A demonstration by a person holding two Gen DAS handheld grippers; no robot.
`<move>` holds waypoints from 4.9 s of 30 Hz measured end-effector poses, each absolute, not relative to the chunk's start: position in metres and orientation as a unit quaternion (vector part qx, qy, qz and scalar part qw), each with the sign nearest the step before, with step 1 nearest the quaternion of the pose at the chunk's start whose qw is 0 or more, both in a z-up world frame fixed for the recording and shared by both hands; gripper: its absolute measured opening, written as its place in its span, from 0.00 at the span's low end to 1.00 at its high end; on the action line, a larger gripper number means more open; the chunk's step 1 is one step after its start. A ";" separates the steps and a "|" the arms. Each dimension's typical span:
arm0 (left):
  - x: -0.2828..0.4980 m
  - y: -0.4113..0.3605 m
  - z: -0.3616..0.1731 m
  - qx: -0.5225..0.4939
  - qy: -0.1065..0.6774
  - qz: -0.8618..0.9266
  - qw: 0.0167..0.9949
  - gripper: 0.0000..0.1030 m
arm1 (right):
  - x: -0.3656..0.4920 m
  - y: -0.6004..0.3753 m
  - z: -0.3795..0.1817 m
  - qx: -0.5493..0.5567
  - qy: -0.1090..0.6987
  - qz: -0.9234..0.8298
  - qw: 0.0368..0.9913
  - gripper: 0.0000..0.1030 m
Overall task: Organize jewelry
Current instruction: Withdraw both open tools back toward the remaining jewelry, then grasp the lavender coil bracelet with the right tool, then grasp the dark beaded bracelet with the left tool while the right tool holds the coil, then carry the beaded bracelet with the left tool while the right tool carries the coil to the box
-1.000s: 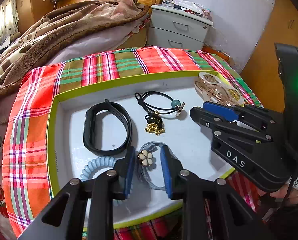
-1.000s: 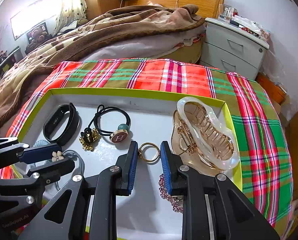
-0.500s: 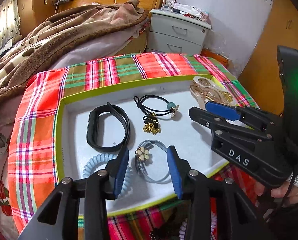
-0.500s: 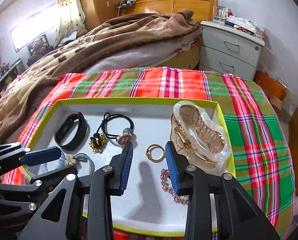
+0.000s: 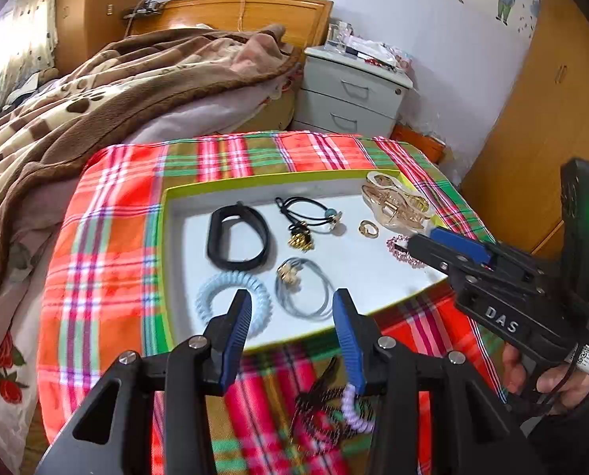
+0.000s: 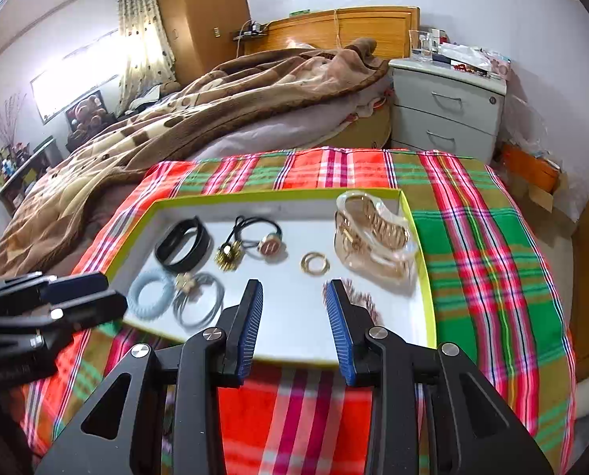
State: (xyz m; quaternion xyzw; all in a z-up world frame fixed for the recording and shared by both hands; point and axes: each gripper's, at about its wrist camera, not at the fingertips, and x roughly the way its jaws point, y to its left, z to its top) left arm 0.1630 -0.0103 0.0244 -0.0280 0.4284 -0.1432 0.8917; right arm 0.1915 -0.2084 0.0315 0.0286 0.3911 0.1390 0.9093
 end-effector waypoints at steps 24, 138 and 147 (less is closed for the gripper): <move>0.115 0.034 -0.004 -0.072 0.448 -0.122 0.883 0.43 | 0.131 -0.166 -0.011 -0.026 0.447 0.220 0.867 0.34; 0.117 0.002 0.020 -0.023 0.411 -0.188 0.892 0.08 | 0.105 -0.229 0.039 0.070 0.357 0.146 0.920 0.09; 0.097 -0.031 -0.011 0.051 0.441 -0.239 0.863 0.49 | 0.108 -0.231 0.033 0.073 0.366 0.143 0.916 0.09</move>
